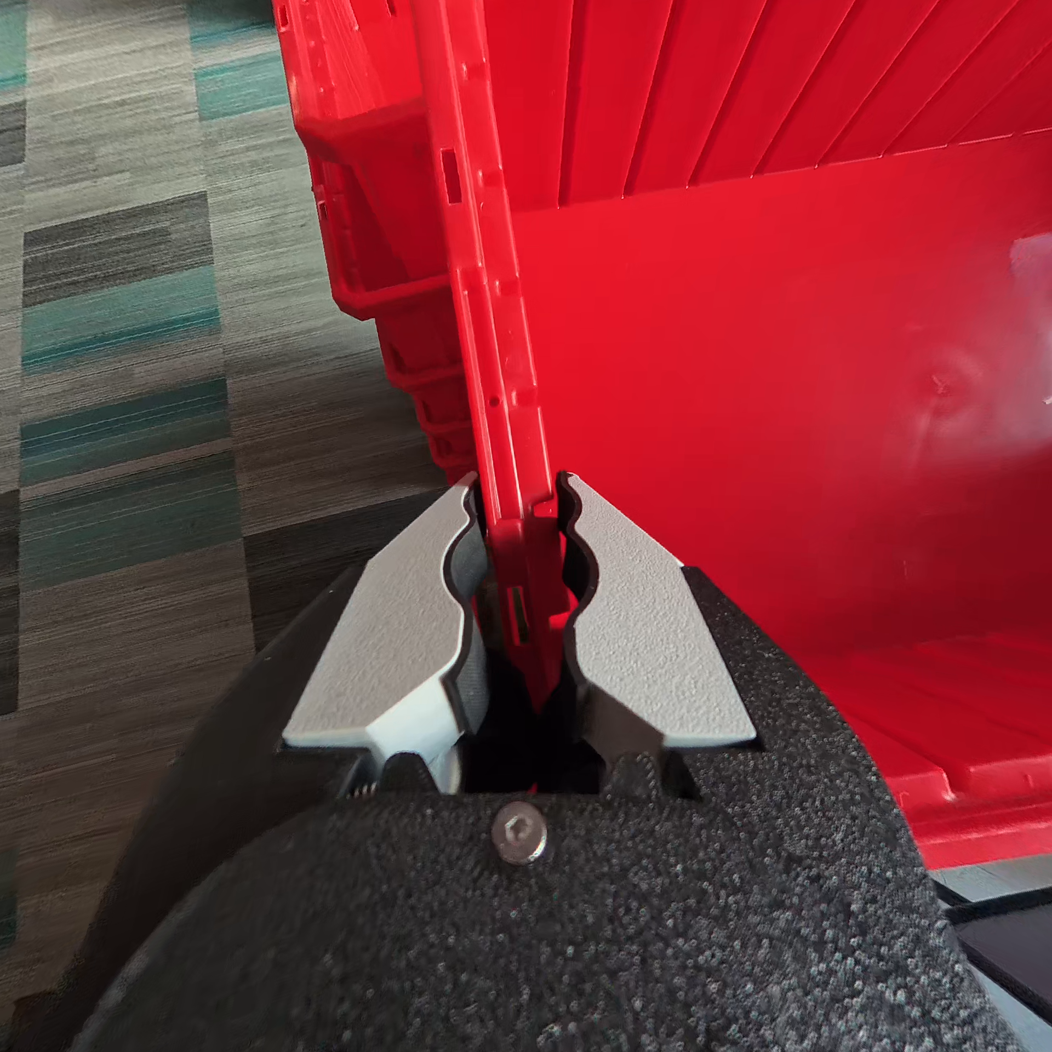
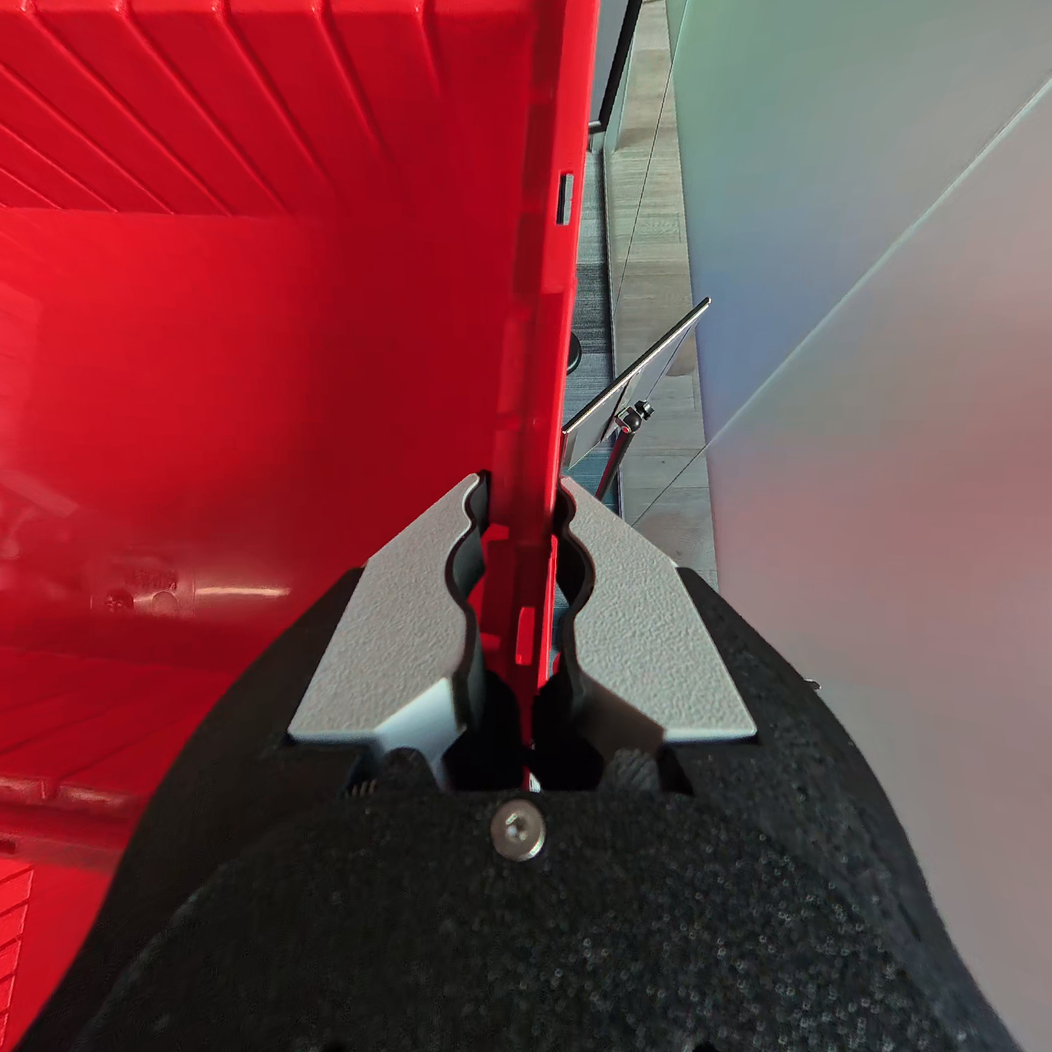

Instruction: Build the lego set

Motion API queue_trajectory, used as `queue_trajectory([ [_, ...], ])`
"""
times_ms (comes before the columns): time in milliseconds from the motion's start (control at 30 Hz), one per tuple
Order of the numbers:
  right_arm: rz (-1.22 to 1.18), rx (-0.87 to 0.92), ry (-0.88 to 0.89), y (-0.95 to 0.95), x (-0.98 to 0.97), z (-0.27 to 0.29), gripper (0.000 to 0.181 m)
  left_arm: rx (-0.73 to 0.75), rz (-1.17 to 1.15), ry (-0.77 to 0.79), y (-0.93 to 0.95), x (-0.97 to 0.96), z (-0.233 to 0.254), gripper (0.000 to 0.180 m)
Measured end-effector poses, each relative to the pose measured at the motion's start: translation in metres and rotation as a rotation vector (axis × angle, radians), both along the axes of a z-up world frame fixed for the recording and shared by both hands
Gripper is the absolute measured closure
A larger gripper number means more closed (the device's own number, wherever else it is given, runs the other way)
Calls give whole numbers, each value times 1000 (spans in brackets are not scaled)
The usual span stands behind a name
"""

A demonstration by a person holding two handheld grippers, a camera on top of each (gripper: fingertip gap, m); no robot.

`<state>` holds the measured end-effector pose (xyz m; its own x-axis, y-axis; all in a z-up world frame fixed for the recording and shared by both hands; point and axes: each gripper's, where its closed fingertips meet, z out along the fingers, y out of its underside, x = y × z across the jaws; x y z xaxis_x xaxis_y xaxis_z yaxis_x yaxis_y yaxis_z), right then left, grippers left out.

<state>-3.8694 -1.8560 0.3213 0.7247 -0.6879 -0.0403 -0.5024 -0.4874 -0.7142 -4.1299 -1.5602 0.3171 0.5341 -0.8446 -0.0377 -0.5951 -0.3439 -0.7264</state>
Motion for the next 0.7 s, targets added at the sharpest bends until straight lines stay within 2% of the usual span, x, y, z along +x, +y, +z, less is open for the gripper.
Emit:
queue_trajectory([
  [200, 21, -22, 55, 9, 10, -11, 160, 20, 14, 126, 5, 4, -9, 158],
  [567, 32, -88, 77, 18, 30, -31, 160, 41, 28, 221, 12, 18, -14, 156],
  [700, 37, -140, 116, 20, 29, -32, 160, 77, 35, 308, 15, 16, -16, 154],
])
